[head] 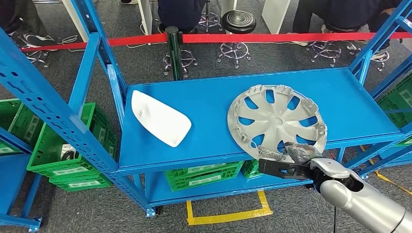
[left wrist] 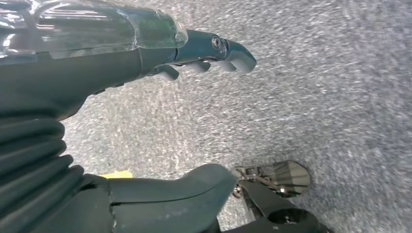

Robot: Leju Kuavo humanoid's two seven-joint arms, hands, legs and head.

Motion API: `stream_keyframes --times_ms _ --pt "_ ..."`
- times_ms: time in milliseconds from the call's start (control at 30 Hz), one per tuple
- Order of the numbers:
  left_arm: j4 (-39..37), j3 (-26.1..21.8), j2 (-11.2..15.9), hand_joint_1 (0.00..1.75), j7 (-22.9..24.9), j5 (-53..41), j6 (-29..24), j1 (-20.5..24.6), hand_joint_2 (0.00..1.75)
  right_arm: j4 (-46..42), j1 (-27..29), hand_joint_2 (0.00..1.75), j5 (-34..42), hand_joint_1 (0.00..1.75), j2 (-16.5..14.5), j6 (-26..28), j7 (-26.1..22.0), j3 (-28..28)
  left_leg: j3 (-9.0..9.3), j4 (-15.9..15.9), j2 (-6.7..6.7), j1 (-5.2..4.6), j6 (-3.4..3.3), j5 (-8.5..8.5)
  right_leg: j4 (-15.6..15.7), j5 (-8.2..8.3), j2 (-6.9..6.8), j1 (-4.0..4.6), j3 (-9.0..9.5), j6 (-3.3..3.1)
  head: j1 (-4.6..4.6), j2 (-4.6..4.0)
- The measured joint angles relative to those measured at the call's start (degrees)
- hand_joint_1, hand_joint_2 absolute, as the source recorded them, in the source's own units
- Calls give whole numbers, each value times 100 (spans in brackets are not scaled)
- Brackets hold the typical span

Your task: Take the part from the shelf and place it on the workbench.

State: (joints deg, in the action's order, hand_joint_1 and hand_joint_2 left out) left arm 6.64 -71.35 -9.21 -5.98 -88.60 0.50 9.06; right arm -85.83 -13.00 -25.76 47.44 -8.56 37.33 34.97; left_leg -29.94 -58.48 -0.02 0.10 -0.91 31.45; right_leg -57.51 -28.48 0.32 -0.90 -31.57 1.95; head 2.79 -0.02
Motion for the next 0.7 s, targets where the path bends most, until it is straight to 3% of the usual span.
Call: stream_keyframes --times_ms 200,400,700 --pt "0 3 1 0 42 8 -69 -8 175 -130 225 175 44 175 -5 506 -146 -142 -8 0 0 0 0 0 0 0 -1 0 -1 0 1 0" --pt "0 1 1 0 69 20 -96 -10 175 -407 539 175 151 175 -84 1477 -571 -503 -13 7 6 -1 -1 0 0 0 -5 -1 -4 0 0 0" --pt "0 -3 1 0 87 -27 -192 -12 175 -1211 970 175 731 175 -383 3165 -1715 -1420 -11 24 21 -3 -1 1 2 -1 -5 -2 -6 -1 7 0"
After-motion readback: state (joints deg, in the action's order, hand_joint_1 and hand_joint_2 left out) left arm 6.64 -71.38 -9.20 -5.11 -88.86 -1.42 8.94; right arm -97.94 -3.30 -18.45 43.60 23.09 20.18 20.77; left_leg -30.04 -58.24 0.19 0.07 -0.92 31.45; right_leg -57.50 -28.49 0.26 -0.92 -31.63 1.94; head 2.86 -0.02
